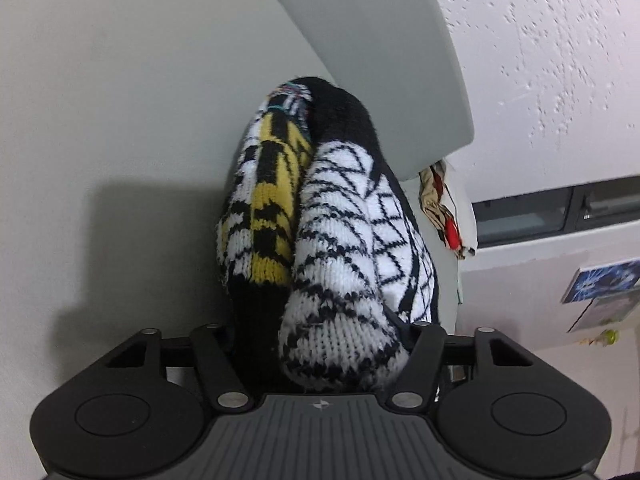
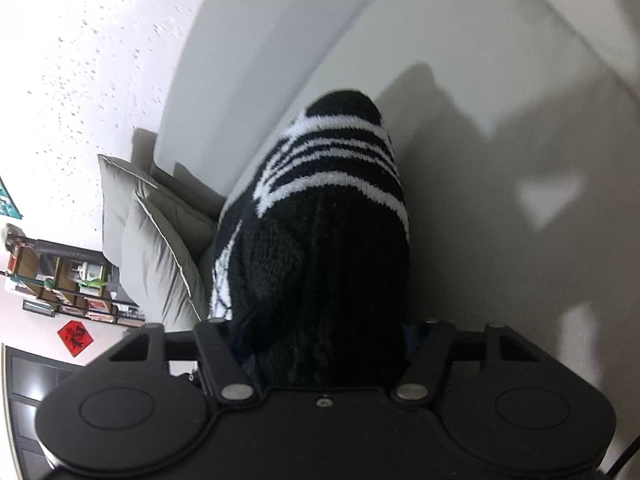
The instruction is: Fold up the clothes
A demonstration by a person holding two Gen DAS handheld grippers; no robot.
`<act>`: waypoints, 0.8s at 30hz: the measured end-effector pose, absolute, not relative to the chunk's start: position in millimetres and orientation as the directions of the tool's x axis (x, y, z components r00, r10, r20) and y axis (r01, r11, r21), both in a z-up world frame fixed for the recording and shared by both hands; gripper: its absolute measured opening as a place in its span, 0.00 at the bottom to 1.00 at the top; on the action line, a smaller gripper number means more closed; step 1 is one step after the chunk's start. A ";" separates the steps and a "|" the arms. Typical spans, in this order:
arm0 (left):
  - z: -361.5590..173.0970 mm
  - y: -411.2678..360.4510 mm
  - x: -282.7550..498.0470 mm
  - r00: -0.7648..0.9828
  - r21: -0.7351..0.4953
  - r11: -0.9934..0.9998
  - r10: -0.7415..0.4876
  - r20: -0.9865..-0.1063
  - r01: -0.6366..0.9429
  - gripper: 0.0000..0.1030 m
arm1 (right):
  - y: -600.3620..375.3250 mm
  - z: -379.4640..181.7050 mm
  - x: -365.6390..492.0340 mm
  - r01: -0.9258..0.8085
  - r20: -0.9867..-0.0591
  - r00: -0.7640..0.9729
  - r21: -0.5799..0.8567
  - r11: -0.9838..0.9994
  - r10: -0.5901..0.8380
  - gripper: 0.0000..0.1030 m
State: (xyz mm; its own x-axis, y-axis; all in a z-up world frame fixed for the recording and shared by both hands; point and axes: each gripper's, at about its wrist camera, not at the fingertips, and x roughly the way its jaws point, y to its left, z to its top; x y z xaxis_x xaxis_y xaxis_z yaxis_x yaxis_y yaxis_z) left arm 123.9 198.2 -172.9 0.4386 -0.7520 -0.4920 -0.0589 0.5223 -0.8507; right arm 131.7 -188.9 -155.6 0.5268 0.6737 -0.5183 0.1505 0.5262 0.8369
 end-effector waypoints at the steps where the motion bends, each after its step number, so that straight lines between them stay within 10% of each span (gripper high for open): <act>1: -167.7 193.1 122.2 0.436 -0.850 0.525 -0.755 -0.490 -0.045 0.54 | -192.7 -149.7 128.7 0.145 -0.517 0.539 0.835 0.531 0.665 0.59; 24: -81.4 -173.3 130.5 0.178 -0.768 0.446 -0.893 -0.413 0.460 0.51 | -467.9 -72.3 -15.8 0.179 -0.389 0.879 0.807 0.563 0.277 0.58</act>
State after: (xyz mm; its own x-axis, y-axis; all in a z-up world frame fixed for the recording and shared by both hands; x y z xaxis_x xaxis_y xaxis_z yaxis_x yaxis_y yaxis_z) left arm 130.5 -173.3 -81.4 0.1784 -0.8933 -0.4126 0.4597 0.4464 -0.7678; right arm -15.8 -467.9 -72.3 0.8786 0.2773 -0.3888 0.1794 0.5629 0.8068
